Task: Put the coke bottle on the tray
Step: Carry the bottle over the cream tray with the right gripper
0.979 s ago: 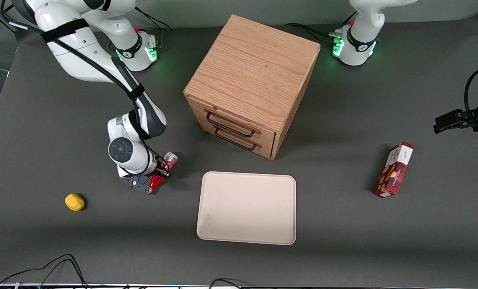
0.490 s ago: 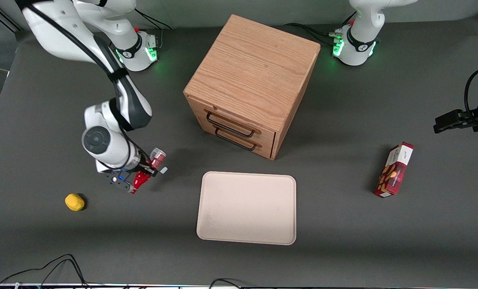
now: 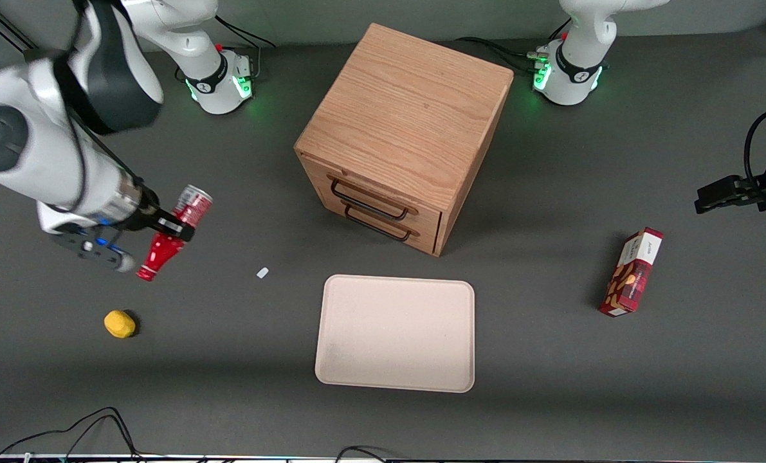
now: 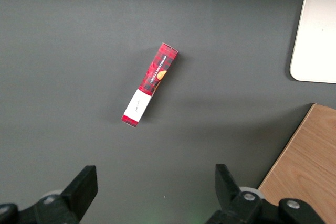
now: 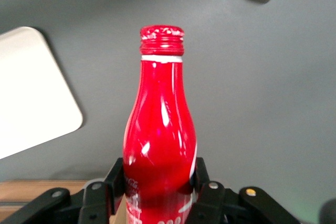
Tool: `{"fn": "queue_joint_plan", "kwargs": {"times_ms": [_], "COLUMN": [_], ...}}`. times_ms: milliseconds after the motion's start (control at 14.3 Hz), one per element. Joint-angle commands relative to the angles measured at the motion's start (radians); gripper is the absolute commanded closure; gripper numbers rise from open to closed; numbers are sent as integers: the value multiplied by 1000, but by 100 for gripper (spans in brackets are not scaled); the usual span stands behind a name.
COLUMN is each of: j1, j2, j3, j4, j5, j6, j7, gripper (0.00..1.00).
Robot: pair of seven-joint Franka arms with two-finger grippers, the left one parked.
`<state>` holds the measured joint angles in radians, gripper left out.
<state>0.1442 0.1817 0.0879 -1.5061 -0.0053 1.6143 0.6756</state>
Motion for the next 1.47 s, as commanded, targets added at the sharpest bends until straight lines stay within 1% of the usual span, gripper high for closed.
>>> {"fn": "queue_joint_plan", "kwargs": {"times_ms": [0, 70, 210, 350, 490, 559, 699, 909, 1049, 1259, 1399], "j1": [8, 18, 43, 112, 153, 166, 179, 258, 259, 297, 298], "j2": [181, 227, 309, 439, 575, 611, 671, 766, 800, 855, 867], "j3": [13, 13, 13, 1, -4, -7, -5, -46, -42, -54, -54], "j4": [312, 381, 450, 550, 638, 642, 641, 641, 641, 641, 639], "j5": [18, 18, 16, 15, 10, 10, 10, 8, 8, 7, 7], "j6": [-150, -171, -168, -157, -111, -67, 7, 143, 188, 216, 234], "j7": [-22, -22, -22, -22, -22, -25, -94, -107, -110, -158, -163], "gripper": [100, 100, 100, 100, 100, 100, 100, 100, 100, 100, 100]}}
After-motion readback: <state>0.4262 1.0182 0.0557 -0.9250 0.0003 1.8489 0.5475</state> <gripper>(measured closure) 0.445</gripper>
